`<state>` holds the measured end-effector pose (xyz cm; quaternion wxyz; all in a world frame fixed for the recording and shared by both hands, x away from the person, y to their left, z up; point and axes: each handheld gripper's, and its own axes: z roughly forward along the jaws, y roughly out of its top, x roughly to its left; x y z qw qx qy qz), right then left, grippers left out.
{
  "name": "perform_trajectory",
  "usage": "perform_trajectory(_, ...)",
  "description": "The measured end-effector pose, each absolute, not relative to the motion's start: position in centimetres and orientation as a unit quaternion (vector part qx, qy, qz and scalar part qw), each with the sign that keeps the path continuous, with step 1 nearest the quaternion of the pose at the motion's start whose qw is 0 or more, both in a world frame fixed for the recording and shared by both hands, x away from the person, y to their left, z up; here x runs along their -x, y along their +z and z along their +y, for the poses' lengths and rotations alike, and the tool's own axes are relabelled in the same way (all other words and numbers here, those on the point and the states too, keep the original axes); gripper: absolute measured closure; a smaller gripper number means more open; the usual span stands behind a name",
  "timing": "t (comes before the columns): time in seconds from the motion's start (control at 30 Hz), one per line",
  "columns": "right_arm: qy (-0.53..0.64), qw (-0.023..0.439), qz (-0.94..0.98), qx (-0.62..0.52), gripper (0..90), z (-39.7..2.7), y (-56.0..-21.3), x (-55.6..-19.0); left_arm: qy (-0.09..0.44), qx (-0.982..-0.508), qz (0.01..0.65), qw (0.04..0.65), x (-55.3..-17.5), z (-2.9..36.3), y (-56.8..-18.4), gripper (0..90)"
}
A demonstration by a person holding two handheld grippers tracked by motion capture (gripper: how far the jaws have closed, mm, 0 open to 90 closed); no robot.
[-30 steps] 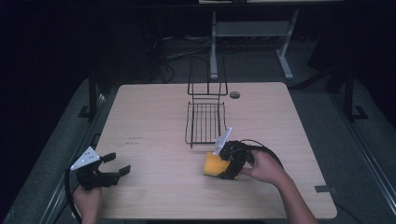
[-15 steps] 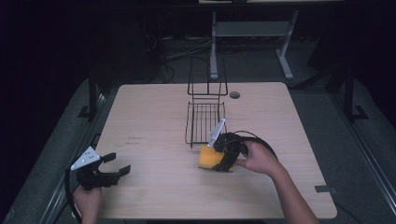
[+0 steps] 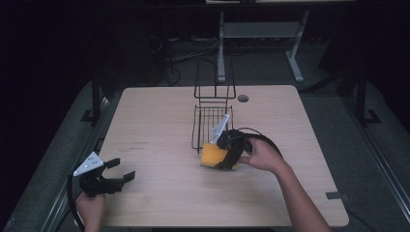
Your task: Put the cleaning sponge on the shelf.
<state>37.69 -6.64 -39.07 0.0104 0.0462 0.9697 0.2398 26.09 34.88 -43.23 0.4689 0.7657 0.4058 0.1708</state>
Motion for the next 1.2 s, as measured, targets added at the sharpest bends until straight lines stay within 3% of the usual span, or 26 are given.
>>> perform_trajectory(1.2, 0.233, 0.0, 0.971, -0.057, 21.6, -5.7, -39.2, -41.1, 0.17, -0.762, 0.411, 0.472, -26.1, 35.2, -43.3, 14.1)
